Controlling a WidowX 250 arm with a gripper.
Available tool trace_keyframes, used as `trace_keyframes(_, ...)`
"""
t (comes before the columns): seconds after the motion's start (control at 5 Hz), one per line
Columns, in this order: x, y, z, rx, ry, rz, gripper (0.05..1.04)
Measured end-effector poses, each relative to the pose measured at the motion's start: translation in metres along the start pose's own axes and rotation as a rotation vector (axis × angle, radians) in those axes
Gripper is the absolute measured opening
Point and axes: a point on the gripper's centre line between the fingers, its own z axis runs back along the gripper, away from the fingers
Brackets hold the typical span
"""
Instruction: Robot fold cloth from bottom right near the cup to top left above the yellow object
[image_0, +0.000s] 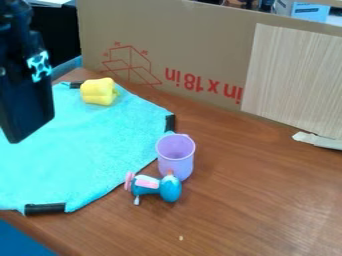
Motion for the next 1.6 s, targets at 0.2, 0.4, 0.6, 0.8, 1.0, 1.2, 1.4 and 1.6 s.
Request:
trace_keyframes(0.2,0.001,-0.001,-0.002,-0.004,-0.004,-0.008,1.001)
trace_keyframes(0.4,0.008,0.007,-0.020,-0.006,0.036,-0.051,1.001)
trace_keyframes(0.6,0.008,0.012,-0.035,0.044,0.035,-0.107,1.001)
trace_keyframes(0.8,0.014,0.021,-0.064,0.069,0.066,-0.196,1.001)
trace_keyframes(1.0,0.015,0.027,-0.087,0.065,0.045,-0.363,1.001)
trace_keyframes(1.2,0.014,0.037,-0.102,0.106,0.005,-0.554,1.001)
trace_keyframes(1.4,0.008,0.044,-0.116,0.057,-0.063,-0.779,1.001)
trace_keyframes(1.6,0.009,0.052,-0.131,0.075,-0.167,-0.899,1.001)
